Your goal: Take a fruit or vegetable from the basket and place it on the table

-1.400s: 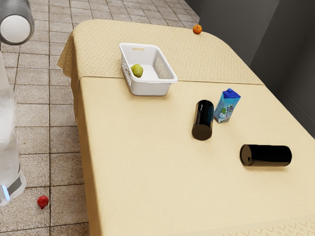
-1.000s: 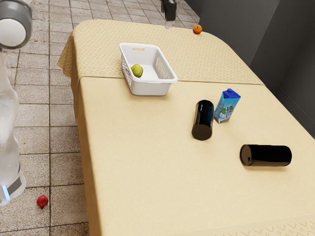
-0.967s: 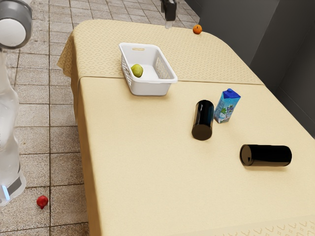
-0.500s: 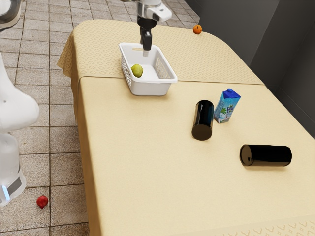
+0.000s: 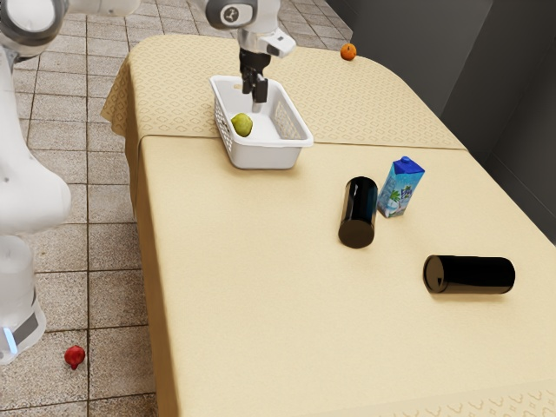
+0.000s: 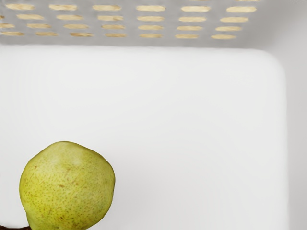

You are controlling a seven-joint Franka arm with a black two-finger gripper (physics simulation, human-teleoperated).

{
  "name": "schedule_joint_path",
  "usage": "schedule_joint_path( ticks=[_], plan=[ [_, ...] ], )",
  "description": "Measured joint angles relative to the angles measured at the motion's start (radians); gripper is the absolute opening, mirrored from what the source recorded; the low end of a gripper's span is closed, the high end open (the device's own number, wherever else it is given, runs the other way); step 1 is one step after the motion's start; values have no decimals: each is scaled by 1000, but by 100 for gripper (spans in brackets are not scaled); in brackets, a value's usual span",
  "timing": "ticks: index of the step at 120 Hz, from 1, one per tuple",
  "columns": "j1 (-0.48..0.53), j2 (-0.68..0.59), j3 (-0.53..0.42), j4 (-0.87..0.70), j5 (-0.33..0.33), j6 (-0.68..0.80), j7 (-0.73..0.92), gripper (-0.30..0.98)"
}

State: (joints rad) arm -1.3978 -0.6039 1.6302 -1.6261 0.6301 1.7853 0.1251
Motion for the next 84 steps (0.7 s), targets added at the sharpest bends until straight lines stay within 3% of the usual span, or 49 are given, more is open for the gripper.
schedule_joint_path(
  ticks=[20, 51, 84],
  plan=[
    [-11, 9, 75, 32, 44, 8, 2, 66],
    [-161, -14, 264, 35, 73, 109, 7, 66],
    [-179, -42, 303, 26, 70, 165, 9, 66]
  ],
)
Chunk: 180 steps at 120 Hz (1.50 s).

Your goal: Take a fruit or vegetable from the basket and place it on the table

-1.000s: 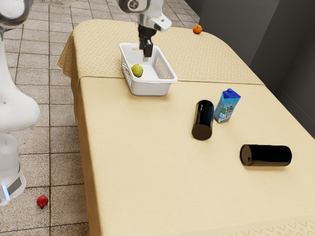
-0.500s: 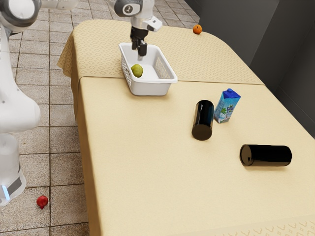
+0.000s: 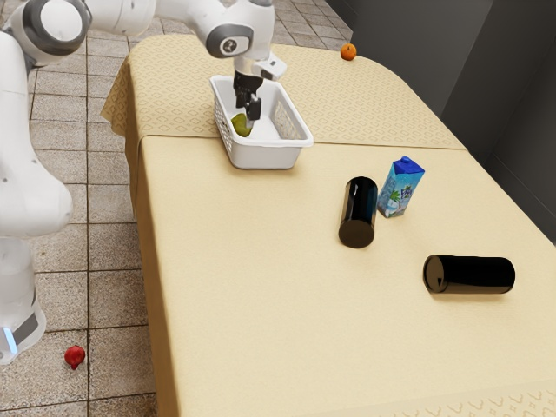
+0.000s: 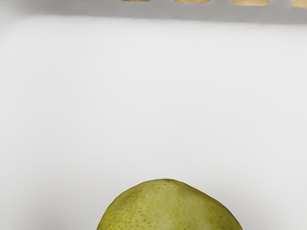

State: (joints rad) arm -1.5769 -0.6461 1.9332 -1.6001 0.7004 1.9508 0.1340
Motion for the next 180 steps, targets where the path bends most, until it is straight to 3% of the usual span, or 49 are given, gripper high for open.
schedule_joint_path(
  ticks=[66, 110, 137, 147, 154, 167, 180],
  plan=[
    [-25, -20, 55, 2, 1, -23, 2, 66],
    [-32, -21, 58, 2, 5, -21, 0, 43],
    [-64, -8, -69, 103, 14, -57, -2, 37],
    [-140, -4, -164, 246, 16, -72, -4, 37],
    [-267, 6, -149, 366, 19, -74, -4, 39],
    [-579, 6, 86, 520, 6, -39, -4, 41],
    [-755, -16, 347, 549, -56, 47, -4, 38]
  ],
)
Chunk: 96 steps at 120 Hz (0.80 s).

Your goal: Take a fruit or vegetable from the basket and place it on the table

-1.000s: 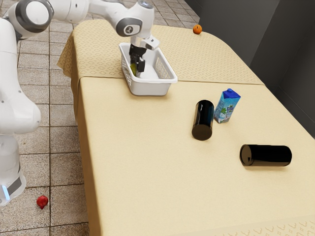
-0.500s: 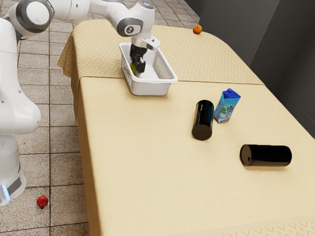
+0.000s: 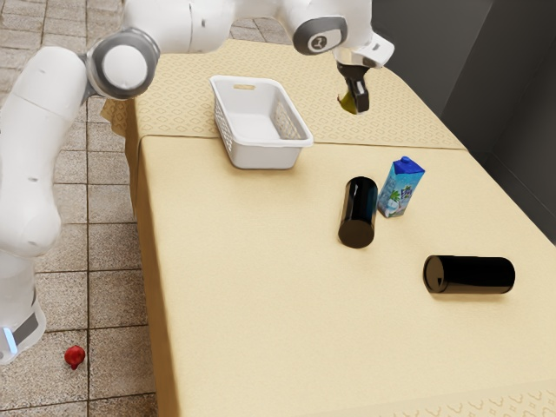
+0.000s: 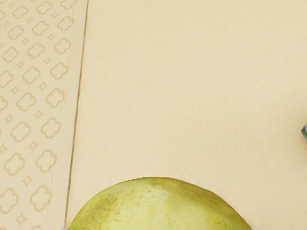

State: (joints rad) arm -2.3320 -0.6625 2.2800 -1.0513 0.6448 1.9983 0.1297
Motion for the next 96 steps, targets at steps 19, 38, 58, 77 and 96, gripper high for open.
schedule_joint_path(
  ticks=[19, 38, 58, 77, 96],
  plan=[
    [-146, -22, 303, -23, -132, 141, -2, 38],
    [-158, -74, 365, -43, -173, 229, -6, 37],
    [-159, -111, 379, -48, -185, 277, -11, 36],
    [-159, -136, 383, -65, -187, 313, -16, 36],
    [-155, -131, 382, -66, -193, 320, -11, 56]
  ],
)
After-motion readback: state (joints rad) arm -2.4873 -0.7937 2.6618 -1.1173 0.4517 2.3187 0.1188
